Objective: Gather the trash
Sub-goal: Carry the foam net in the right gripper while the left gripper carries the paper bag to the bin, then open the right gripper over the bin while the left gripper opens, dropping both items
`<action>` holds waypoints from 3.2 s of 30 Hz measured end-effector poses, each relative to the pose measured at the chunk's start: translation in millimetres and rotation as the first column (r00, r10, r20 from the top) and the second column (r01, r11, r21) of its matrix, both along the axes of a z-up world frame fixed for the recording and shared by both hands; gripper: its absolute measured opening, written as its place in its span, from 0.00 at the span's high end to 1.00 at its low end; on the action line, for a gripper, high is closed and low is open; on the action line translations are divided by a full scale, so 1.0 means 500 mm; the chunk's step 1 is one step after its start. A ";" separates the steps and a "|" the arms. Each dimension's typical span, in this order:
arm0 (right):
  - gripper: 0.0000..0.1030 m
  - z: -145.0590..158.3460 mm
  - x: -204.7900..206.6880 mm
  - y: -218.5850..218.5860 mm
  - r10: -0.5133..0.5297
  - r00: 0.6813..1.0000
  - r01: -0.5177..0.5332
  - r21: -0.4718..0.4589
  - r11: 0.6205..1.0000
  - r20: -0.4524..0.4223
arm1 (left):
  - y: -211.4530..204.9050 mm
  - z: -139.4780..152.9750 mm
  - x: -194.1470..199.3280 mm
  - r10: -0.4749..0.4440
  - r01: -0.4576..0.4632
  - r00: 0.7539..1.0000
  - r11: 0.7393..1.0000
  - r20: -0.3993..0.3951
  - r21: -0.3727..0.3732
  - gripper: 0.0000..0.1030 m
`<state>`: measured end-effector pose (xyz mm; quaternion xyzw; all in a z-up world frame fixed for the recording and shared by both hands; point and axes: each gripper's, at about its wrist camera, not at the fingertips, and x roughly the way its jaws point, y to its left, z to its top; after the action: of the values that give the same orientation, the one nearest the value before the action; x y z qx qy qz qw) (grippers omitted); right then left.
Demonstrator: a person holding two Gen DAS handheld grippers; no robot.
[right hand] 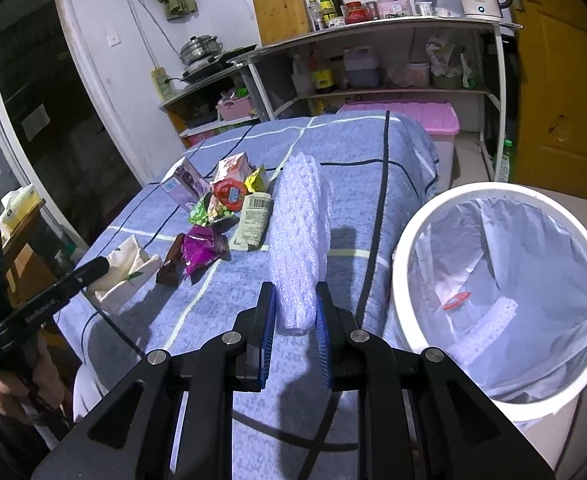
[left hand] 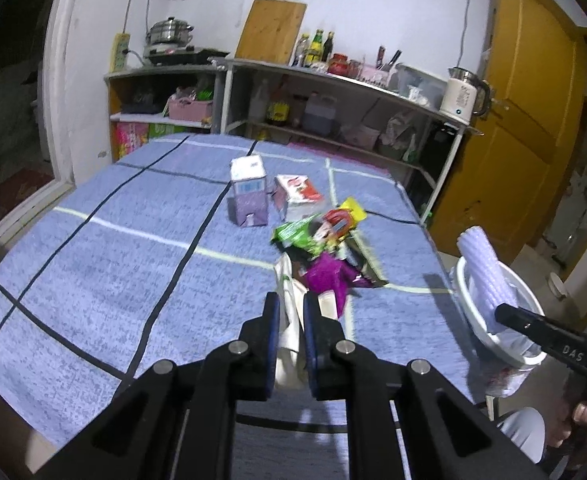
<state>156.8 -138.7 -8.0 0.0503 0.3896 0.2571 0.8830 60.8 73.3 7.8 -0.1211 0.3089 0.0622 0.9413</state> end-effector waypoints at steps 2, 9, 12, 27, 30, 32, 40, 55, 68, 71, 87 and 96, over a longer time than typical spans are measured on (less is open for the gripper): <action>0.81 0.003 -0.002 -0.005 -0.005 1.000 0.005 0.002 1.000 0.002 | -0.005 0.006 -0.002 -0.008 0.008 1.000 1.000 0.008 0.002 0.89; 0.81 0.009 -0.013 -0.027 -0.022 1.000 0.022 0.006 1.000 0.010 | -0.024 0.021 0.000 -0.038 0.038 0.999 0.999 0.024 -0.003 0.89; 0.81 0.012 -0.015 -0.032 -0.027 1.000 0.027 0.007 1.000 0.015 | -0.037 0.029 0.005 -0.064 0.065 0.997 0.998 0.035 -0.005 0.89; 0.81 0.022 -0.034 -0.112 -0.111 0.993 0.111 -0.005 0.994 0.026 | -0.181 0.056 0.065 -0.257 0.258 0.964 0.966 0.067 -0.009 0.89; 0.81 0.021 -0.036 -0.138 -0.140 0.990 0.140 -0.010 0.990 0.023 | -0.214 0.057 0.079 -0.297 0.299 0.952 0.954 0.067 -0.014 0.89; 0.81 0.019 -0.039 -0.153 -0.157 0.987 0.157 -0.013 0.987 0.021 | -0.236 0.058 0.089 -0.323 0.325 0.944 0.945 0.067 -0.018 0.89; 0.81 0.005 -0.042 -0.215 -0.228 0.974 0.228 -0.025 0.973 -0.002 | -0.314 0.056 0.117 -0.414 0.416 0.908 0.909 0.059 -0.026 0.89; 0.81 -0.027 -0.026 -0.267 -0.277 0.959 0.275 -0.047 0.960 -0.055 | -0.409 0.007 0.179 -0.509 0.508 0.860 0.860 -0.018 -0.056 0.89; 0.79 -0.056 -0.001 -0.282 -0.295 0.950 0.289 -0.067 0.955 -0.103 | -0.453 -0.022 0.210 -0.546 0.541 0.836 0.837 -0.058 -0.076 0.89; 0.75 -0.060 0.003 -0.282 -0.297 0.949 0.290 -0.075 0.954 -0.108 | -0.454 -0.027 0.214 -0.549 0.544 0.833 0.835 -0.063 -0.084 0.89; 0.64 -0.057 -0.005 -0.285 -0.313 0.944 0.307 -0.072 0.949 -0.102 | -0.431 -0.029 0.218 -0.542 0.536 0.839 0.838 -0.052 -0.104 0.80; 0.64 -0.040 -0.018 -0.284 -0.312 0.946 0.307 -0.068 0.949 -0.084 | -0.411 -0.001 0.195 -0.533 0.530 0.846 0.842 -0.010 -0.101 0.65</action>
<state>147.6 -280.7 -28.0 0.0989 0.4249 0.1019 0.8940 158.3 -132.3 7.2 -0.0738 0.3507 -0.2133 0.9089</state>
